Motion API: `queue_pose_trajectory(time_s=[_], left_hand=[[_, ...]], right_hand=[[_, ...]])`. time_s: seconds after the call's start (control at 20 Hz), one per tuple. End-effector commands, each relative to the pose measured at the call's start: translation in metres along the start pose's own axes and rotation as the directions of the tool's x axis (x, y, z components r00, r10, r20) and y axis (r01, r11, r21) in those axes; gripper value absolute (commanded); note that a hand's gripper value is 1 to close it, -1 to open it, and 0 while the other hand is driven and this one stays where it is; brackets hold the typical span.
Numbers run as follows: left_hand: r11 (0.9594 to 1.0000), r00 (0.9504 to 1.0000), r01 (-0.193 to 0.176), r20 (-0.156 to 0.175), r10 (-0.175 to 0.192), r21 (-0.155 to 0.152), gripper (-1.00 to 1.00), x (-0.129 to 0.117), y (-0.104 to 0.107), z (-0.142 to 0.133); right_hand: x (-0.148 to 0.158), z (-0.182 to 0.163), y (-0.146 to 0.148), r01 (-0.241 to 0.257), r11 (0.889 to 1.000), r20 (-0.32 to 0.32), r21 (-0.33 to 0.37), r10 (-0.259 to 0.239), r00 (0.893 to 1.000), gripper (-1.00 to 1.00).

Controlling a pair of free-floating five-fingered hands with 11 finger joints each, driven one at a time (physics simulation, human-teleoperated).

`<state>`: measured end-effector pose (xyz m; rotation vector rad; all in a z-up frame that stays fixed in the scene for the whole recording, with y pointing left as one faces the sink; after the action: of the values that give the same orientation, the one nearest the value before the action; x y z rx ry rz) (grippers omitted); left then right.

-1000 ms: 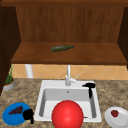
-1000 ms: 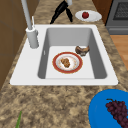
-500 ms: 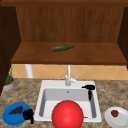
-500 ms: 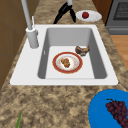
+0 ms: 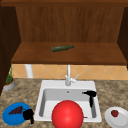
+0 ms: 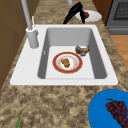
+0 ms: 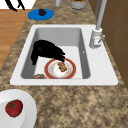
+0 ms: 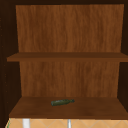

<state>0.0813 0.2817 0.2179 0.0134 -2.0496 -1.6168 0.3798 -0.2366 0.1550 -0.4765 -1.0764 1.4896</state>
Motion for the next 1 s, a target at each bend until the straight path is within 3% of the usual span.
queue_pose_trajectory(time_s=[0.0,0.55,0.95], left_hand=[[1.0,1.0,0.0,0.0,0.0,0.0,0.0,0.0,0.0,0.0],[1.0,1.0,0.0,0.0,0.0,0.0,0.0,0.0,0.0,0.0],[1.0,1.0,0.0,0.0,0.0,0.0,0.0,0.0,0.0,0.0]], right_hand=[[0.007,0.025,0.0,0.02,0.999,-0.035,-0.035,-0.021,0.999,-1.0],[0.024,0.081,0.008,0.022,0.999,-0.129,-0.046,-0.028,0.991,-1.0],[0.036,0.13,0.018,0.005,0.997,-0.162,-0.075,-0.017,0.987,-1.0]])
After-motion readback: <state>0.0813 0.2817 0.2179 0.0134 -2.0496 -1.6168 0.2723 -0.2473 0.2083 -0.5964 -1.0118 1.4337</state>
